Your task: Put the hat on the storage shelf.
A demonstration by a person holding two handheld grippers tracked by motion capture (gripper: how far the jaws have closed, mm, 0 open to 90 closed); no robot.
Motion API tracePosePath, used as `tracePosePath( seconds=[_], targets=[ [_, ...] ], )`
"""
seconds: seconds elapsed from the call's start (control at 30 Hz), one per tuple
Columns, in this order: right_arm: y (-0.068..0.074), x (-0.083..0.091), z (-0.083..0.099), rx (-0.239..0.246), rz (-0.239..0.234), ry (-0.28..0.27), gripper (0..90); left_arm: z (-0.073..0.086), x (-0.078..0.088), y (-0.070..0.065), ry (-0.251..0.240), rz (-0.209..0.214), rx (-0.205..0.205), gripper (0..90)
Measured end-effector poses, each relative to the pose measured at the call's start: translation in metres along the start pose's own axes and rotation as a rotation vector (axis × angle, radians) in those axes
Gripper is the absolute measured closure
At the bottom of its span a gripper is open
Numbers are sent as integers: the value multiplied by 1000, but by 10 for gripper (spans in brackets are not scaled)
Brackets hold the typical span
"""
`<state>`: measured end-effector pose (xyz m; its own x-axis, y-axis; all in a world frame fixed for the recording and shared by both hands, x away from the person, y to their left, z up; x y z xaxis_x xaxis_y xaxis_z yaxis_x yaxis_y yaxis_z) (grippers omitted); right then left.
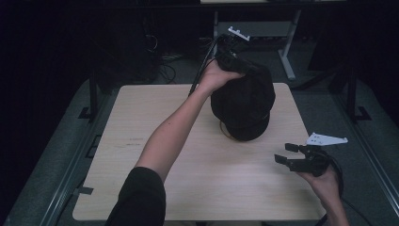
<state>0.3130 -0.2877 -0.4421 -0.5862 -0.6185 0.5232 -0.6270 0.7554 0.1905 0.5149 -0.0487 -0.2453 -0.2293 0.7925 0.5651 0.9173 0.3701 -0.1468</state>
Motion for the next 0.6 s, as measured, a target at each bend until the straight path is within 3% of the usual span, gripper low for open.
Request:
tracePosePath(
  seconds=[0.33, 0.53, 0.6],
  targets=[
    [0, -2, 1, -7, 3, 7, 251, 4, 16, 0, 3, -17, -8, 503],
    [-1, -3, 1, -8, 13, 3, 251, 9, 25, -5, -21, -2, -7, 499],
    [-2, -4, 1, -5, 17, 3, 251, 12, 29, -7, -14, -11, -23, 494]
  ],
)
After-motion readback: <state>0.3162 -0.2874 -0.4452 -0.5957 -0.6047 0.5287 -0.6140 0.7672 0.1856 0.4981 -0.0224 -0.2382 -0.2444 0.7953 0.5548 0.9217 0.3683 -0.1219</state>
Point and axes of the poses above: each handheld gripper's, and its own axes: x roughly backward along the jaws, z roughly out of its underside, y roughly to its left, the point moved 3 cm from there along -x, roughly forward along the jaws, and after that the axes turned 3 degrees about z, right-handed, at the moved point
